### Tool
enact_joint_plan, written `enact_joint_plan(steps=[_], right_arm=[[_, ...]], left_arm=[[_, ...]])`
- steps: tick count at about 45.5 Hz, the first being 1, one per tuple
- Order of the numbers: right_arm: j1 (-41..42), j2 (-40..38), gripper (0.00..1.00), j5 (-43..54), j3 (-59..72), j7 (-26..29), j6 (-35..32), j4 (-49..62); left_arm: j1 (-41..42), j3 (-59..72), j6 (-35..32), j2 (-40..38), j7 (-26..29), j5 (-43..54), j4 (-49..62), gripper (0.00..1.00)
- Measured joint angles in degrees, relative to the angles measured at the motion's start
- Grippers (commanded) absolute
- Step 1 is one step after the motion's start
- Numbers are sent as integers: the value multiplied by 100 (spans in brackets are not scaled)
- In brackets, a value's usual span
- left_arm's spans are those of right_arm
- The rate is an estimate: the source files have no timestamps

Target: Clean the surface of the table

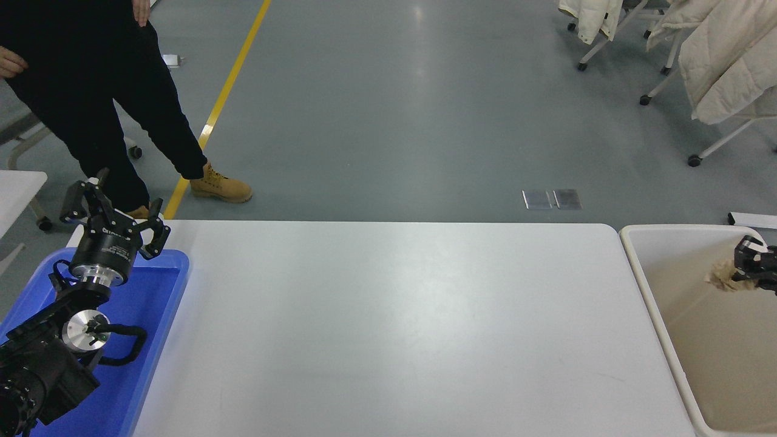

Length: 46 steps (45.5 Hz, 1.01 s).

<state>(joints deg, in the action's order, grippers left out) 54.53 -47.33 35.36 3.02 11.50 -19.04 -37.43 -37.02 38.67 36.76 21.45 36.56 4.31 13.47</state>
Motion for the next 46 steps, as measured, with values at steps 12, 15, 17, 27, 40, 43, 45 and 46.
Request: enact_joint_plan(steps=[12, 15, 17, 27, 40, 43, 45, 46], right_arm=[[-727, 1110, 0, 24, 151, -724, 480, 1652], [-866, 1413, 0, 21, 188, -839, 665, 2023], [-932, 1576, 0, 15, 204, -891, 777, 2200], [-1216, 2269, 0, -30, 240, -1072, 1519, 2787], [-1367, 2659, 0, -136, 198, -1153, 2136, 3026], [-1385, 2694, 0, -201, 198, -1160, 2201, 3053], [-1396, 2713, 27, -242, 196, -1163, 2240, 3067], [-1400, 2720, 58, -256, 195, -1164, 2253, 3071]], left_arm=[[0, 0, -2, 0, 0, -1, 1, 100], [0, 0, -2, 0, 0, -1, 0, 100], [0, 0, -2, 0, 0, -1, 0, 100], [2, 0, -2, 0, 0, -1, 1, 100], [2, 0, -2, 0, 0, -1, -1, 100], [2, 0, -2, 0, 0, -1, -2, 100], [2, 0, -2, 0, 0, -1, -2, 100], [2, 0, -2, 0, 0, -1, -2, 100]])
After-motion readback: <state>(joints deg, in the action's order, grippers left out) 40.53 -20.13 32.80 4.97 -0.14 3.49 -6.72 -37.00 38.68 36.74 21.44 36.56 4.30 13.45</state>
